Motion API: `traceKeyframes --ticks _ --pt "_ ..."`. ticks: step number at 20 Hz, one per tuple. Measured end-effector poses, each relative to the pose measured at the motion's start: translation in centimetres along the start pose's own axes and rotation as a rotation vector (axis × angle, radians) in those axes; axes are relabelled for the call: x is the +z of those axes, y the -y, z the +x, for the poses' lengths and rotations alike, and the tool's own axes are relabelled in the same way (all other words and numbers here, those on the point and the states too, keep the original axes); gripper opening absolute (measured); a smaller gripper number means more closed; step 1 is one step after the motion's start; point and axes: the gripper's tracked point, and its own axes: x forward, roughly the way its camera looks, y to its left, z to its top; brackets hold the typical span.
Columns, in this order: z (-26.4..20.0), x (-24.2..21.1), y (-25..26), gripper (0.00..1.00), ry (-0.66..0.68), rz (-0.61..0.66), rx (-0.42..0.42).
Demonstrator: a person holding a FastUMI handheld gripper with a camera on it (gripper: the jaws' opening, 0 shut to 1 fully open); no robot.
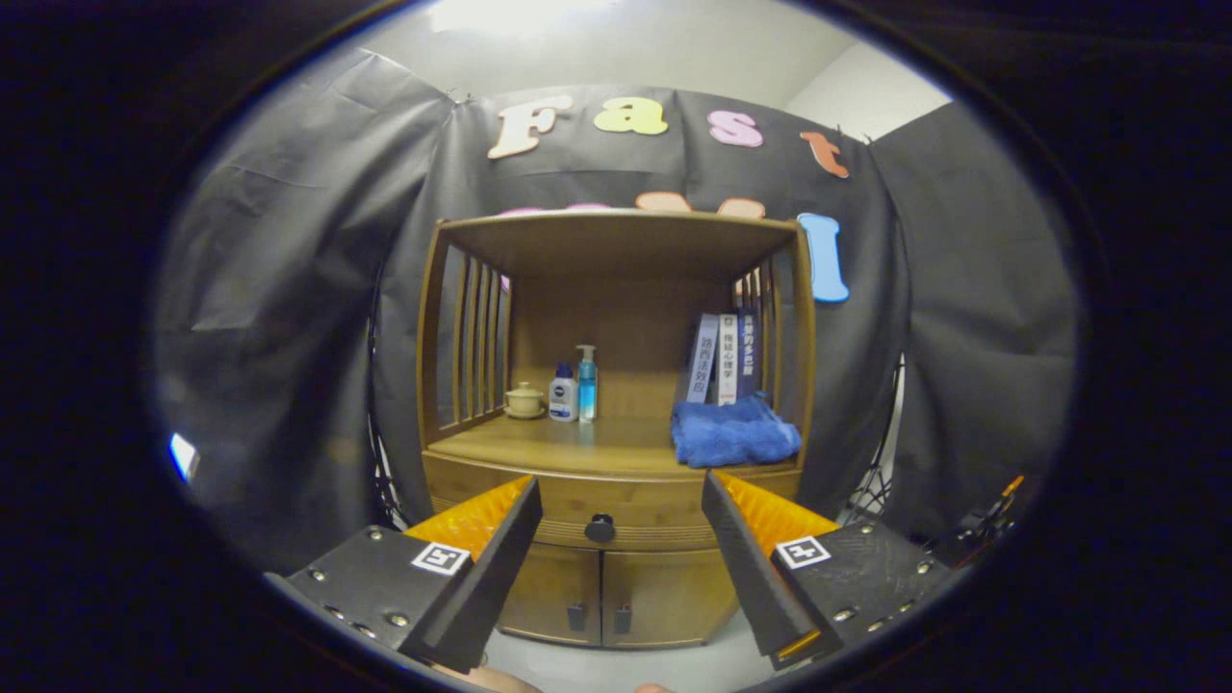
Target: Pull open the drawer, take out the items inside it, and place them on the countertop above the cabinet.
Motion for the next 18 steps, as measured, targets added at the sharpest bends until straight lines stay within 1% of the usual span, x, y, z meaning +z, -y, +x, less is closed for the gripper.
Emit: traceKeyframes --ticks 5,9,12,14,15,17,18 --pt "7.0 -5.8 -1.2 1.0 -0.084 0.047 0.004" --pt "11.7 -10.5 -1.8 1.0 -0.155 0.033 0.004" --pt "14.7 -14.0 -2.1 0.81 -0.206 0.028 -0.004" --pt "16.3 -15.6 -2.3 0.8 -0.227 0.031 -0.006" --pt "16.9 -16.0 -2.1 0.74 -0.234 0.025 -0.021" --pt "17.8 -17.0 -2.4 0.62 -0.247 0.032 -0.016" --pt "17.5 -17.3 -2.3 0.55 -0.263 0.031 -0.018"
